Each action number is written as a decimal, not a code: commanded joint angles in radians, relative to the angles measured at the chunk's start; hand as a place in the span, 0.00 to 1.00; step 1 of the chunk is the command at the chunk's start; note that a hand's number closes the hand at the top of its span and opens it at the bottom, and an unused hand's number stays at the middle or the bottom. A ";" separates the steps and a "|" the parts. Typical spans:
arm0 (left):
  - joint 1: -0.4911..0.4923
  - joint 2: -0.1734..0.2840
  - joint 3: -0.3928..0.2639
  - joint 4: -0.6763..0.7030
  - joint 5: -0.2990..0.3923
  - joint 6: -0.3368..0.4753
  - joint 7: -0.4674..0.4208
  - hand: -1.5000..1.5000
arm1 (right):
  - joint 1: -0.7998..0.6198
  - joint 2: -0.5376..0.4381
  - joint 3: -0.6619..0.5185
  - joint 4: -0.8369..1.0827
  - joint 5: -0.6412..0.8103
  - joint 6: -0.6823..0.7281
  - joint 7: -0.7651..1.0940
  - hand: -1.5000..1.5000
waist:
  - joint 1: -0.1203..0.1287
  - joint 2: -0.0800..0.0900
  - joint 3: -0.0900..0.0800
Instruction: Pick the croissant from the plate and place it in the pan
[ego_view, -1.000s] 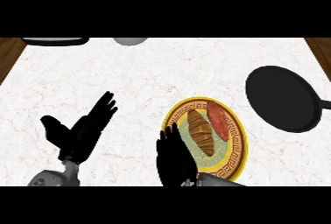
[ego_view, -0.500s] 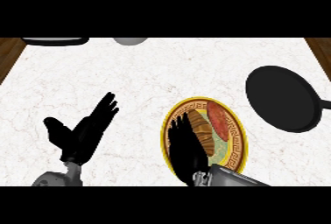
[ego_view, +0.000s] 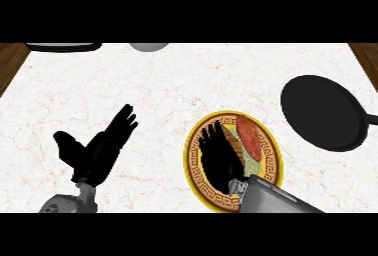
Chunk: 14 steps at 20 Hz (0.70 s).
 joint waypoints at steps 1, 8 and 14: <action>0.035 -0.023 0.003 0.025 -0.036 -0.016 -0.046 0.50 | 0.023 -0.047 -0.049 -0.035 0.052 -0.019 -0.079 1.00 | -0.002 -0.001 0.000; -0.027 -0.013 0.040 -0.039 -0.009 -0.022 0.065 0.50 | -0.031 0.030 0.015 0.129 0.180 -0.194 -0.171 1.00 | 0.003 0.000 0.000; 0.015 -0.027 0.053 0.012 -0.028 -0.025 0.006 0.50 | 0.157 -0.107 -0.098 -0.060 0.089 -0.292 -0.224 1.00 | -0.032 -0.005 0.001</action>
